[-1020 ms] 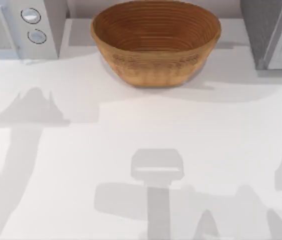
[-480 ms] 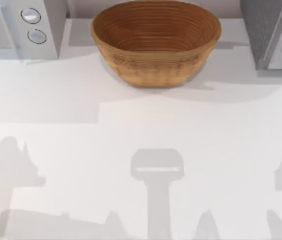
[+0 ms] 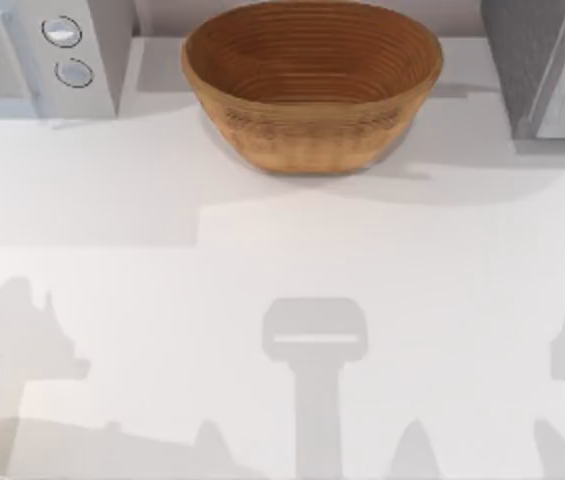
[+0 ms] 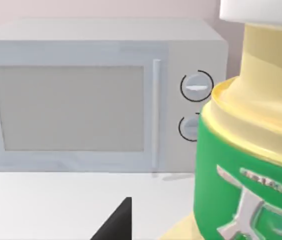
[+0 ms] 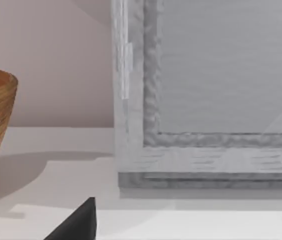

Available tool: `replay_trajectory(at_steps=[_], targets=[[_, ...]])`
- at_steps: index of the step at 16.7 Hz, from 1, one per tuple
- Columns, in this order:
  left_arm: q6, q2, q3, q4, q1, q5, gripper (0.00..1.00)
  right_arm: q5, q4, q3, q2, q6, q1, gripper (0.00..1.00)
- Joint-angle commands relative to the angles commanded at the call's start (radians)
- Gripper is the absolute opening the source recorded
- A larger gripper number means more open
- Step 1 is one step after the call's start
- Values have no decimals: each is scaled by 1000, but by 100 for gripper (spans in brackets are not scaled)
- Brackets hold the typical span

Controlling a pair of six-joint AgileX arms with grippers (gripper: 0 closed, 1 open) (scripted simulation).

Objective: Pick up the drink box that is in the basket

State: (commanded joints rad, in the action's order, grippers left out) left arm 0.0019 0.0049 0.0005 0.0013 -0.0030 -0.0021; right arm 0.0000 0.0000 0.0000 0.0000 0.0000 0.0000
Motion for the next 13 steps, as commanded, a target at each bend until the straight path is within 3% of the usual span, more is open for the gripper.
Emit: replay_trajectory(at_steps=[3,6,13], targets=[[16,62,11,37,-32,-46,0,0,0,0,0,0,0,100],[46,203,50,145,-102,-156,0,0,0,0,0,0,0,100],[132,722,232,611,-350,-585,0,0,0,0,0,0,0,100]])
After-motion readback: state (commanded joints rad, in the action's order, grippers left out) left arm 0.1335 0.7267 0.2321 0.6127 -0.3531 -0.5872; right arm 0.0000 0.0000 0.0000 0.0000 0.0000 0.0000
